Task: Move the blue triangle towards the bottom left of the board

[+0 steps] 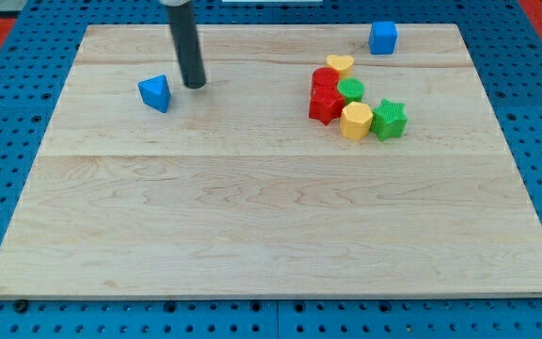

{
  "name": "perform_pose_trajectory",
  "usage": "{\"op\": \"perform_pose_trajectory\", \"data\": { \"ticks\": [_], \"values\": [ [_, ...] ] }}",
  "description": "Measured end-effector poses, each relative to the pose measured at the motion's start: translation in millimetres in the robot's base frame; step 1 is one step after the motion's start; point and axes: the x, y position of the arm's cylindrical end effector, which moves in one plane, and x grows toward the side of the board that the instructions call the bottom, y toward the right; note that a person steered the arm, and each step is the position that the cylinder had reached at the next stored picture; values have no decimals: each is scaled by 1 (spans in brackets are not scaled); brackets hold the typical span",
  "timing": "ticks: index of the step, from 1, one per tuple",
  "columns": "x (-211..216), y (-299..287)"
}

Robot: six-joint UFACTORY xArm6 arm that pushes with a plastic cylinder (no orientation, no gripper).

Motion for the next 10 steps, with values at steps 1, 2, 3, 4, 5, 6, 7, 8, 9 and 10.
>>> {"op": "perform_pose_trajectory", "data": {
  "ticks": [1,2,3,4,5,6,7,8,9,10],
  "values": [
    [-12,-29],
    [11,-95],
    [48,-122],
    [48,-106],
    [-5,-105],
    [-22,-90],
    [36,-81],
    [123,-72],
    [136,-72],
    [91,-95]
  ]
}}
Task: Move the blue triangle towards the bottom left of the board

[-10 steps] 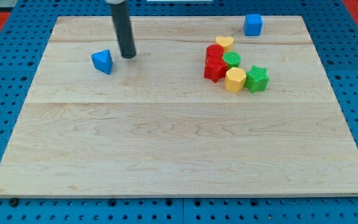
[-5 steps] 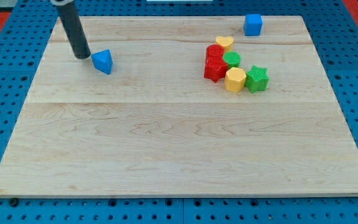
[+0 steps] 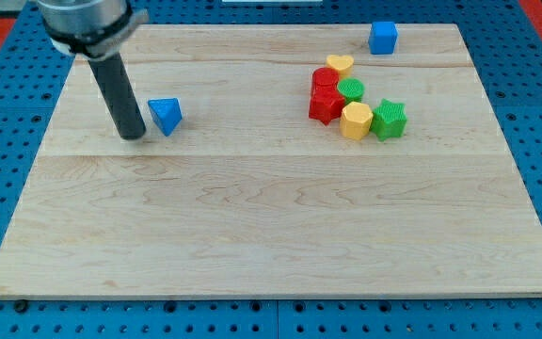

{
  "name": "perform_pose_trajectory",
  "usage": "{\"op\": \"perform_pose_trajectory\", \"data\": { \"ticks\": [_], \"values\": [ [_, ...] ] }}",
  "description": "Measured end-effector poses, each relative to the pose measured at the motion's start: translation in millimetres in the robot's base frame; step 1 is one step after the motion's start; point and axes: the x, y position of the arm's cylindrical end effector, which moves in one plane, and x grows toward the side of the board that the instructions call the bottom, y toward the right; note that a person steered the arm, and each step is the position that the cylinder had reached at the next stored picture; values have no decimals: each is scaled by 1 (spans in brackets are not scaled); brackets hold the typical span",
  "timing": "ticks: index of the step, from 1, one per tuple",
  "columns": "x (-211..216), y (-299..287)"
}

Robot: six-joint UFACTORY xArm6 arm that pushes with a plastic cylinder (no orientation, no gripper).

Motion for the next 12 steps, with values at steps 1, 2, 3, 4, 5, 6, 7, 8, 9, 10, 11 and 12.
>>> {"op": "perform_pose_trajectory", "data": {
  "ticks": [1,2,3,4,5,6,7,8,9,10,11,12],
  "values": [
    [-37,-35],
    [-51,13],
    [-24,64],
    [34,69],
    [77,65],
    [61,79],
    [64,116],
    [101,120],
    [107,65],
    [108,36],
    [98,64],
    [88,58]
  ]
}}
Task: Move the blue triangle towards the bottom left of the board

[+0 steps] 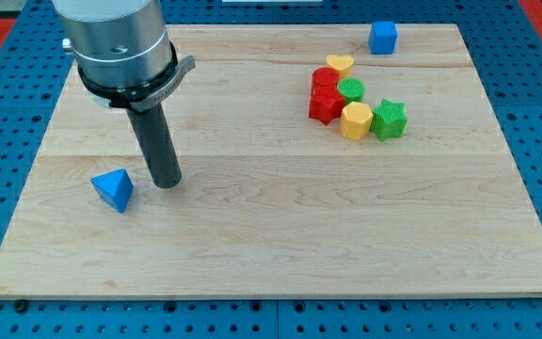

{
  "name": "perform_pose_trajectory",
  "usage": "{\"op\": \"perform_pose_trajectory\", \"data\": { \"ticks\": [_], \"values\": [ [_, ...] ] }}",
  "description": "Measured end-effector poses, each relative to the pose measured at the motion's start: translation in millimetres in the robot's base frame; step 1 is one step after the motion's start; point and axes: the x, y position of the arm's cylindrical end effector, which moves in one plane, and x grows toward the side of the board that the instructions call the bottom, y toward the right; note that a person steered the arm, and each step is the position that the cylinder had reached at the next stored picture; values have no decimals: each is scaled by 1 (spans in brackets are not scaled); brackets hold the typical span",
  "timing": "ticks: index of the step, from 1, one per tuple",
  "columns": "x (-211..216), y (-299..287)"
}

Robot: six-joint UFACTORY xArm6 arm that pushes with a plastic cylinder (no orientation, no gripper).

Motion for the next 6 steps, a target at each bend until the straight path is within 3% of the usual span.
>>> {"op": "perform_pose_trajectory", "data": {
  "ticks": [2,4,6],
  "values": [
    [48,-50],
    [6,7],
    [-13,-57]
  ]
}}
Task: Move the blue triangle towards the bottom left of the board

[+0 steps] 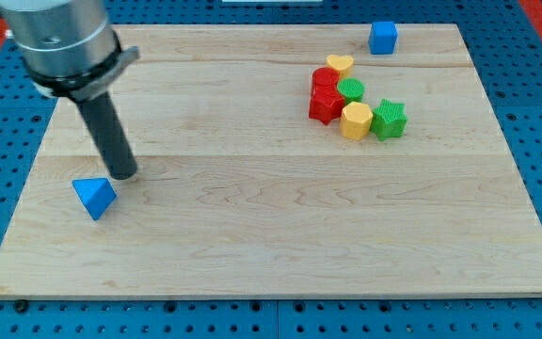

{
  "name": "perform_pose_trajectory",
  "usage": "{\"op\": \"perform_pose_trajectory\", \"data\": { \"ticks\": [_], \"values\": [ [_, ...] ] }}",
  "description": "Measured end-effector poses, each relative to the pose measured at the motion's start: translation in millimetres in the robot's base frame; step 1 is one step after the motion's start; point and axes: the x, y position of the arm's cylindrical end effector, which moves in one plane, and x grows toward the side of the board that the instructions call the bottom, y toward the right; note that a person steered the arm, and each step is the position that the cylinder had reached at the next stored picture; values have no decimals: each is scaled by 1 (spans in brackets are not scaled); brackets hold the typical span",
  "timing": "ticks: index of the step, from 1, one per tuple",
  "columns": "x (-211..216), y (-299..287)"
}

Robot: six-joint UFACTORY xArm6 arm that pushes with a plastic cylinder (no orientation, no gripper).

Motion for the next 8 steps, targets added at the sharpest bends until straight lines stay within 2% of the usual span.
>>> {"op": "perform_pose_trajectory", "data": {
  "ticks": [1,2,3,4,5,6,7,8],
  "values": [
    [1,-28],
    [26,-32],
    [31,-32],
    [-2,-30],
    [-11,-3],
    [10,17],
    [36,14],
    [42,0]
  ]
}}
